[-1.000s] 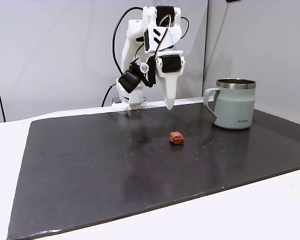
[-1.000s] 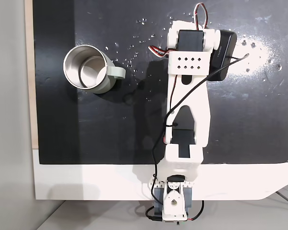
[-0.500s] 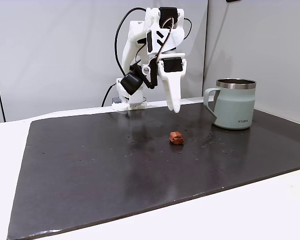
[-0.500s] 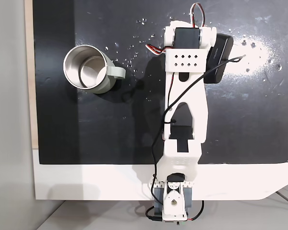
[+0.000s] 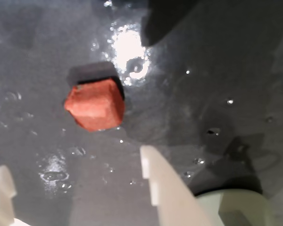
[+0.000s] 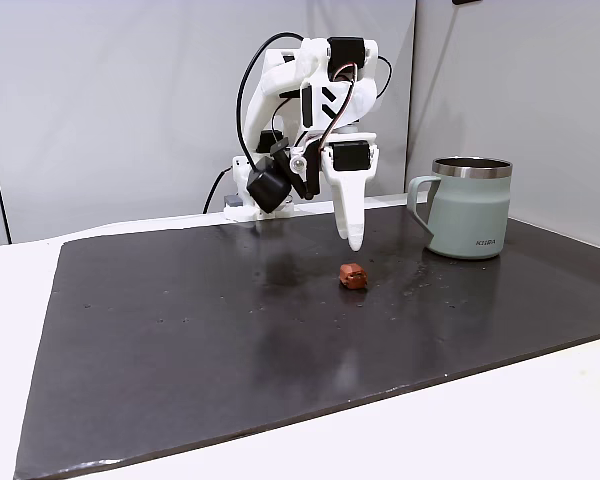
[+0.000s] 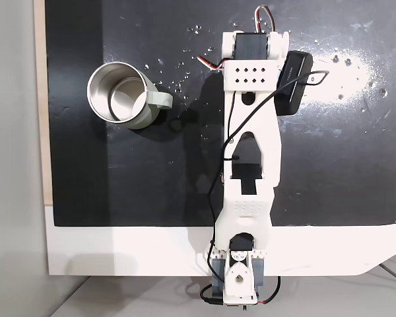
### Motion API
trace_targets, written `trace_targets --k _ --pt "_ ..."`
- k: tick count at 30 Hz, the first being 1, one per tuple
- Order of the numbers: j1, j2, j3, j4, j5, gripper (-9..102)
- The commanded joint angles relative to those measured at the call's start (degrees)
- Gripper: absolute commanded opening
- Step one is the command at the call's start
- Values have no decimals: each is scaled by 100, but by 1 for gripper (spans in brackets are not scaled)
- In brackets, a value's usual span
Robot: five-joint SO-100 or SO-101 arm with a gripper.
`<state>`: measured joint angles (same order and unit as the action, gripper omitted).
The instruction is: Grasp a cube and put it in the cup.
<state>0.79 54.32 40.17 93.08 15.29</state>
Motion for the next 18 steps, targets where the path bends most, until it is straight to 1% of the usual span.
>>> trace_targets --k 1,7,18 --pt "35 -79 -554 123 53 30" --pt "53 -782 -1468 475 53 30" --pt "35 -1424 -1934 554 53 29"
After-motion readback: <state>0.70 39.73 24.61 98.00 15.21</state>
